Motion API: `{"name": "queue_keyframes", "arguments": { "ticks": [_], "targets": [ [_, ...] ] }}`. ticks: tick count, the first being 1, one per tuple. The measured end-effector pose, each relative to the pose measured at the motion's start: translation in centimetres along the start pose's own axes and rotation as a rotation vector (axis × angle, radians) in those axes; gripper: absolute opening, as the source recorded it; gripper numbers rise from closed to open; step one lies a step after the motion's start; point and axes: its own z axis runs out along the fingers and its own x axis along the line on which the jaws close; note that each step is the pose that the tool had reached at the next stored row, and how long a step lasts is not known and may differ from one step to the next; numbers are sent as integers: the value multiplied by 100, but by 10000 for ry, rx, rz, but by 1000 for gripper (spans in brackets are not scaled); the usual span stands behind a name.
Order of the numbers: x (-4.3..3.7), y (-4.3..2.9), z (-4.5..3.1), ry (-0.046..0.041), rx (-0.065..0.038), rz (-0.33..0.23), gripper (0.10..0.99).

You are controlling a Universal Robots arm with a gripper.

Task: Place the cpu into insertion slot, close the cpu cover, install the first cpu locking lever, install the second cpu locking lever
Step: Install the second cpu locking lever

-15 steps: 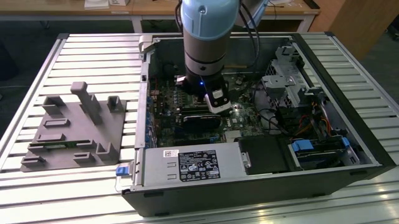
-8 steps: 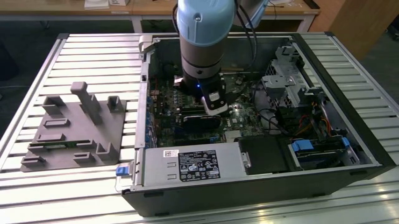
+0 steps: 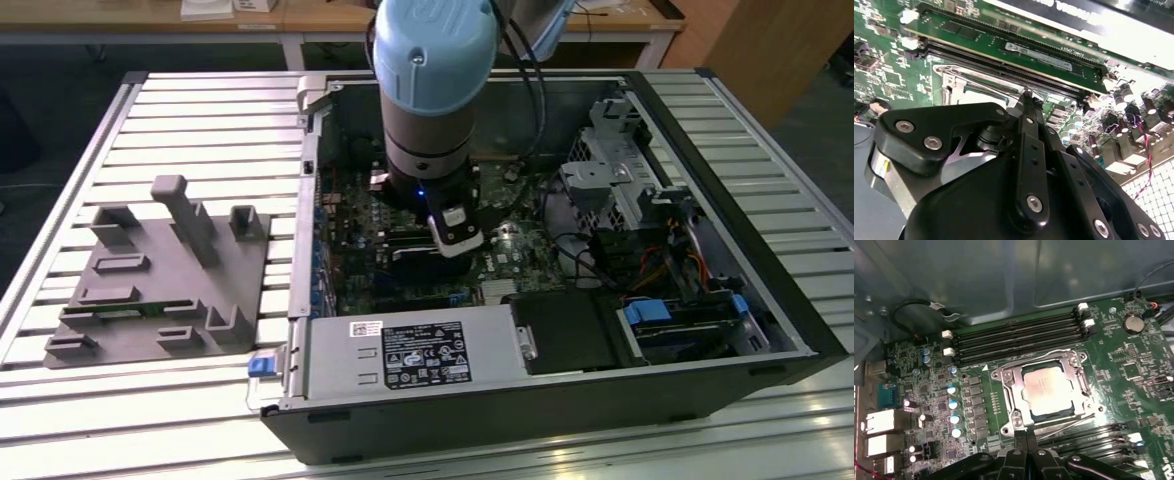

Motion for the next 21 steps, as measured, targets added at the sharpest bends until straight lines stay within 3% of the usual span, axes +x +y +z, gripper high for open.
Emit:
{"name": "queue_keyframes", "arguments": {
  "ticks": [7, 11, 15, 21],
  "targets": [
    [51, -45, 85, 34, -149, 8, 106],
    [70, -62, 121, 66, -293, 14, 106],
    [74, -82, 172, 72, -314, 15, 106],
    [90, -79, 188, 77, -337, 17, 106]
  ]
}}
